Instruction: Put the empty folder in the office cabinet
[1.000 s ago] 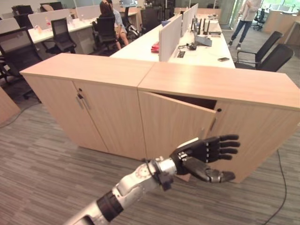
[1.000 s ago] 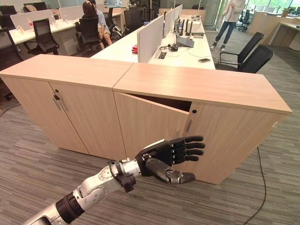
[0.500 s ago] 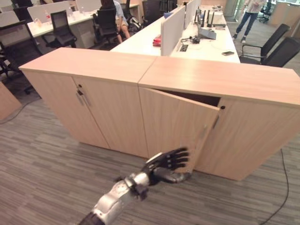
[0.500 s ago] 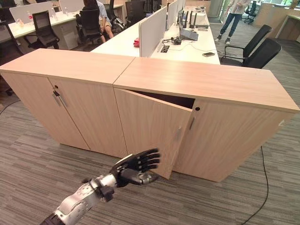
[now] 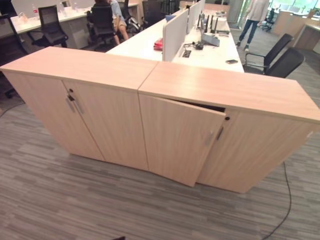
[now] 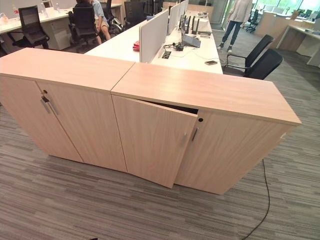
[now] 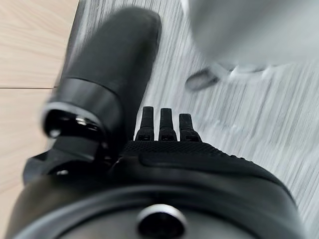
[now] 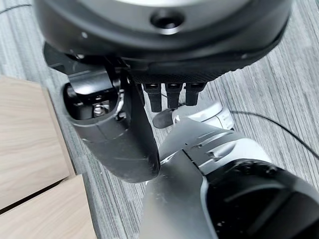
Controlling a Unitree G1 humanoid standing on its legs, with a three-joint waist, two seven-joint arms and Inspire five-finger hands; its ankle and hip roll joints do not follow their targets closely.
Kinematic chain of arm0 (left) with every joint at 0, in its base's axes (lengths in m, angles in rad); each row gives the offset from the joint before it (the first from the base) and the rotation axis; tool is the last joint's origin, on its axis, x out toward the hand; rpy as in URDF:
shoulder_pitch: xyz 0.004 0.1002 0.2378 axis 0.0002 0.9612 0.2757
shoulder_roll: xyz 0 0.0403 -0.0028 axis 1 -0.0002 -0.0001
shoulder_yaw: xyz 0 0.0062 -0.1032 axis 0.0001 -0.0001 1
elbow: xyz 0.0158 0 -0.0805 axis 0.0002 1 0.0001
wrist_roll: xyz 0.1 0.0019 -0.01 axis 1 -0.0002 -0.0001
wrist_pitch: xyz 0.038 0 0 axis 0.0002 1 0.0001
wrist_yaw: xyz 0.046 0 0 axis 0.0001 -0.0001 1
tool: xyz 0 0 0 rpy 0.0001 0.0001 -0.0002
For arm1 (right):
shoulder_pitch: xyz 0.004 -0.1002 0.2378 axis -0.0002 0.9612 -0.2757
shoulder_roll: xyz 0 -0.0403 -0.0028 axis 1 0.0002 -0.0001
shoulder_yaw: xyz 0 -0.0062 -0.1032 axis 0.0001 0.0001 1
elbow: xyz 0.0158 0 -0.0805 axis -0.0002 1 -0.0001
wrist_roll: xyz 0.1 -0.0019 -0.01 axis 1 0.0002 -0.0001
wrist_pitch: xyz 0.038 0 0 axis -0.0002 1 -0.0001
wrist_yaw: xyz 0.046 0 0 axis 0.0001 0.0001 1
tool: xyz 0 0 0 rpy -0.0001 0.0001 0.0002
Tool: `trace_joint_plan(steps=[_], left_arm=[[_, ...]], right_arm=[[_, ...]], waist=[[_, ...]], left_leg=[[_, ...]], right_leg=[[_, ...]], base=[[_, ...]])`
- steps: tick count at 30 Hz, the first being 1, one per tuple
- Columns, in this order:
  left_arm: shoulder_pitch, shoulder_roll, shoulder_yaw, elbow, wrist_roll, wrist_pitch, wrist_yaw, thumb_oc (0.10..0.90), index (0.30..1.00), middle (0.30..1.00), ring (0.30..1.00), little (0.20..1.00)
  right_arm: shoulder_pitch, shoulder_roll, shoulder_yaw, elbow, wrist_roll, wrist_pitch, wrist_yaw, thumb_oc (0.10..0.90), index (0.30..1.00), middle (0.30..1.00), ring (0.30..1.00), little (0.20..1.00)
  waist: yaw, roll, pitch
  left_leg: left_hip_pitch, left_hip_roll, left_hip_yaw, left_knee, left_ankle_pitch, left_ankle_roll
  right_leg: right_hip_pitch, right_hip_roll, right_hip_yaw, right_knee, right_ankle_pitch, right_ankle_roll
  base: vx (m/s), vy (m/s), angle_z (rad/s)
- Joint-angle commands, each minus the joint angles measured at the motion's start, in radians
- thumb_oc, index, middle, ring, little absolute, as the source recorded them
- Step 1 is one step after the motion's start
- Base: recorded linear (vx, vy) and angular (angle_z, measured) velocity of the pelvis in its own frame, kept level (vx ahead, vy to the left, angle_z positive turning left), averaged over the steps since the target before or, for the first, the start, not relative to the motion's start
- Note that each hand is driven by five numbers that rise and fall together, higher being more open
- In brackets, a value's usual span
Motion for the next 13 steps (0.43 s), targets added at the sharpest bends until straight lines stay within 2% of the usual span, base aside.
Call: trace_joint_plan(steps=[1, 2, 7, 11, 13], left_arm=[[-0.049, -0.038, 0.047, 0.008, -0.011, -0.036, -0.016, 0.8, 0.9, 0.9, 0.9, 0.9], [-0.023, -0.034, 0.072, 0.007, -0.053, -0.036, -0.037, 0.8, 0.9, 0.9, 0.9, 0.9], [-0.012, -0.039, 0.09, 0.037, -0.046, -0.04, -0.014, 0.8, 0.9, 0.9, 0.9, 0.9], [-0.02, -0.068, 0.045, 0.016, -0.034, -0.046, -0.01, 0.8, 0.9, 0.9, 0.9, 0.9], [-0.02, -0.068, 0.045, 0.016, -0.034, -0.046, -0.01, 0.8, 0.9, 0.9, 0.9, 0.9]], right_arm=[[-0.07, -0.011, 0.027, 0.052, 0.033, -0.023, 0.003, 0.8, 0.9, 0.9, 0.9, 0.9], [-0.066, -0.019, 0.022, 0.057, 0.039, -0.024, 0.006, 0.8, 0.9, 0.9, 0.9, 0.9], [-0.061, -0.025, 0.014, 0.073, 0.041, -0.03, 0.001, 0.8, 0.9, 0.9, 0.9, 0.9], [-0.066, -0.03, 0.026, 0.076, 0.044, -0.035, -0.006, 0.8, 0.9, 0.9, 0.9, 0.9], [-0.066, -0.03, 0.026, 0.076, 0.044, -0.035, -0.007, 0.8, 0.9, 0.9, 0.9, 0.9]], waist=[[0.016, 0.057, 0.025], [0.017, 0.062, 0.028], [0.017, 0.069, 0.028], [0.008, 0.084, 0.027], [0.008, 0.085, 0.027]], left_leg=[[-0.018, 0.031, -0.079, -0.004, -0.07, -0.029], [-0.018, 0.049, -0.08, -0.004, -0.058, -0.041], [-0.019, 0.097, -0.082, -0.004, -0.03, -0.071], [-0.025, 0.144, -0.085, -0.004, -0.001, -0.095], [-0.025, 0.145, -0.085, -0.004, 0.0, -0.096]], right_leg=[[0.052, -0.007, -0.059, 0.063, -0.083, 0.018], [0.056, 0.012, -0.055, 0.056, -0.093, 0.008], [0.071, 0.058, -0.06, 0.035, -0.11, -0.013], [0.079, 0.106, -0.062, 0.025, -0.129, -0.036], [0.08, 0.106, -0.062, 0.025, -0.129, -0.036]], base=[[-0.01, -0.207, -0.11], [-0.01, -0.112, -0.11], [-0.02, -0.164, -0.04], [-0.02, -0.137, 0.0], [-0.01, -0.043, 0.0]])
